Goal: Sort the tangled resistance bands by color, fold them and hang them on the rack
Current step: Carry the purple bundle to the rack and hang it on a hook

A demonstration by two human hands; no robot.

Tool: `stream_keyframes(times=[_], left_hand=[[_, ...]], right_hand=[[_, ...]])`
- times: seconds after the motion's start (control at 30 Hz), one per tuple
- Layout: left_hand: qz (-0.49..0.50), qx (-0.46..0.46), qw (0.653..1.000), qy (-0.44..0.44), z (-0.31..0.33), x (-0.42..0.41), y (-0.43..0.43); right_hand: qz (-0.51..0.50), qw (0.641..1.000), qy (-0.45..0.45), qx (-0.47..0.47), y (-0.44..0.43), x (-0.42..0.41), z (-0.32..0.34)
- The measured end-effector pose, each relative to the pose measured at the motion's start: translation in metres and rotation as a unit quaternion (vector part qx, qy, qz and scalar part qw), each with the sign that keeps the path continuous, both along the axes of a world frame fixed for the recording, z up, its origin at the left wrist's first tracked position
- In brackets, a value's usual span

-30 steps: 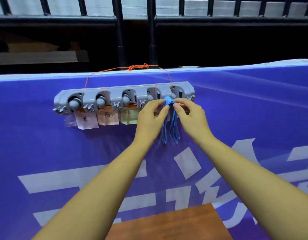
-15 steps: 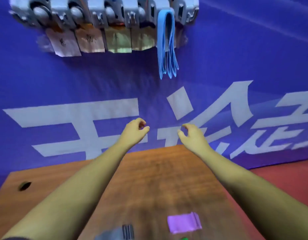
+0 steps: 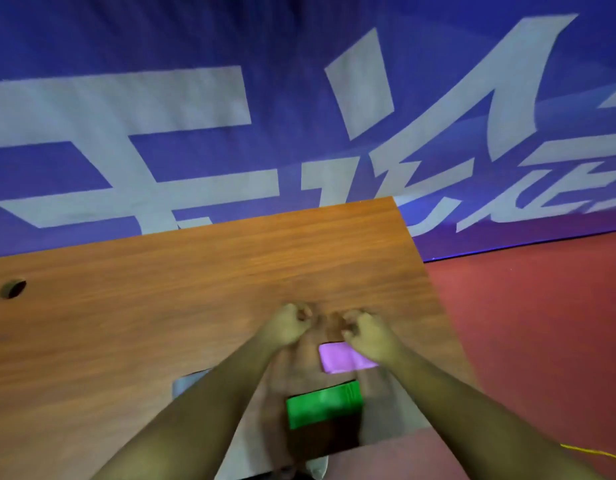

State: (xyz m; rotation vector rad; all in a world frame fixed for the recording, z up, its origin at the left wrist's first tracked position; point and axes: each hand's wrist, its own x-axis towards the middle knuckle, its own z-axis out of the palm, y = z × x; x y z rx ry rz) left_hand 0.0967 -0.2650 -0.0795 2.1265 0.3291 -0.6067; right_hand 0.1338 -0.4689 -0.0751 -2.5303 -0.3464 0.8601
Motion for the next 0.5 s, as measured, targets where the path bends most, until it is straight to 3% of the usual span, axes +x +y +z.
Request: stream_keyframes(times=[0.2, 0.5], left_hand=[[0.006, -0.028, 0.999, 0.043, -0.055, -0.018, -0.025], [-0.025, -0.021, 0.999, -0.015, -0.104, -0.030, -0.037]], right_hand=[[0.052, 0.998, 0.016, 0.011, -0.008, -0.016, -0.049], [0.079, 0.996, -0.017, -0.022, -0.009, -0.030, -0.087]])
